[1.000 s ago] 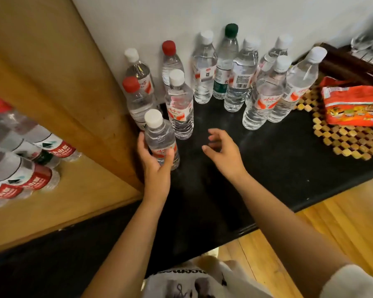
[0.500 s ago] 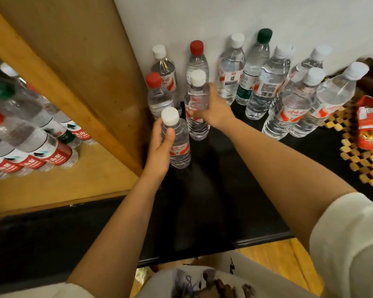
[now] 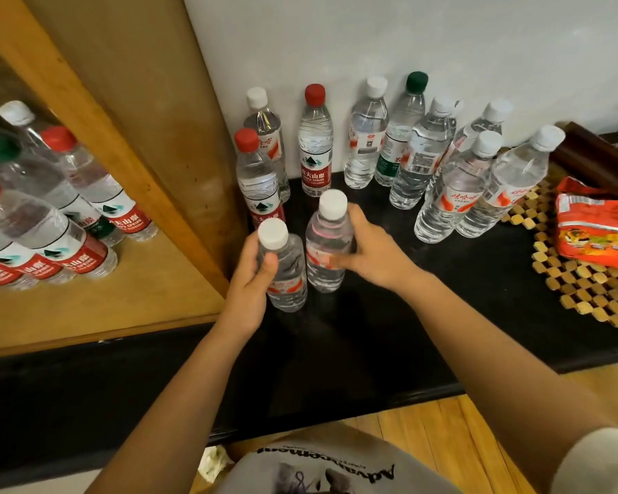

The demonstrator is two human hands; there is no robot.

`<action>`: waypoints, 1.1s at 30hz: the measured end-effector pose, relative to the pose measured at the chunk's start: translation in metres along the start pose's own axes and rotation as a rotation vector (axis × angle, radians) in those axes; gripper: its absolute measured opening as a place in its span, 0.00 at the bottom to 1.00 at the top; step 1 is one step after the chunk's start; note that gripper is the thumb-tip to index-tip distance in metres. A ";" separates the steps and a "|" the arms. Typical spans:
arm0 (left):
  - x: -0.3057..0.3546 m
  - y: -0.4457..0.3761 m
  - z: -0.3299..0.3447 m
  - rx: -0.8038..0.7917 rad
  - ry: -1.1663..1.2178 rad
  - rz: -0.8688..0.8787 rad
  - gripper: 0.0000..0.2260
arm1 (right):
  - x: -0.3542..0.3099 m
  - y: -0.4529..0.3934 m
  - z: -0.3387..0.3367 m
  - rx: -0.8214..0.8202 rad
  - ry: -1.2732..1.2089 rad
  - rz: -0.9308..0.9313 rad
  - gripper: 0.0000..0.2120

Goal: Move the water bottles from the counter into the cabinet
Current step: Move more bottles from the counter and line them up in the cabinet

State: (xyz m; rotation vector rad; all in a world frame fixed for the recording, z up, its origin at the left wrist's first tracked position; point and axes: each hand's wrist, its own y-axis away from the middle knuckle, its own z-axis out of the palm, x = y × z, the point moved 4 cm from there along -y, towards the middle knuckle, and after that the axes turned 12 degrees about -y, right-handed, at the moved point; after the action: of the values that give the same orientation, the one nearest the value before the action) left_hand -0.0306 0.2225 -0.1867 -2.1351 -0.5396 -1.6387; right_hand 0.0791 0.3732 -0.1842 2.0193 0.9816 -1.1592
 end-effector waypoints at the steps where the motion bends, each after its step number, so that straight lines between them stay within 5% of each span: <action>1: 0.001 0.008 0.000 -0.013 -0.005 -0.009 0.21 | 0.000 0.012 0.004 -0.006 -0.006 -0.004 0.38; 7: -0.003 0.052 -0.009 -0.089 -0.050 -0.084 0.29 | -0.001 0.067 0.031 0.004 -0.129 0.004 0.37; 15: -0.007 0.095 -0.051 -0.122 -0.004 -0.128 0.22 | -0.019 0.096 0.085 0.031 -0.153 -0.034 0.35; 19: -0.013 0.107 -0.082 -0.082 0.014 -0.157 0.30 | -0.036 0.092 0.114 -0.021 -0.119 -0.043 0.35; 24: -0.008 0.110 -0.128 0.003 -0.021 -0.125 0.18 | -0.066 0.077 0.151 -0.078 -0.116 -0.073 0.35; 33: -0.004 0.077 -0.201 0.106 -0.054 -0.013 0.22 | -0.111 0.022 0.190 -0.002 -0.282 -0.120 0.39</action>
State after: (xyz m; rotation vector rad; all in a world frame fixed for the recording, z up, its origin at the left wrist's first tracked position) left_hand -0.1555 0.0508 -0.1485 -2.1073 -0.6437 -1.5278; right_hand -0.0248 0.1792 -0.1650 1.7534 0.9674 -1.4596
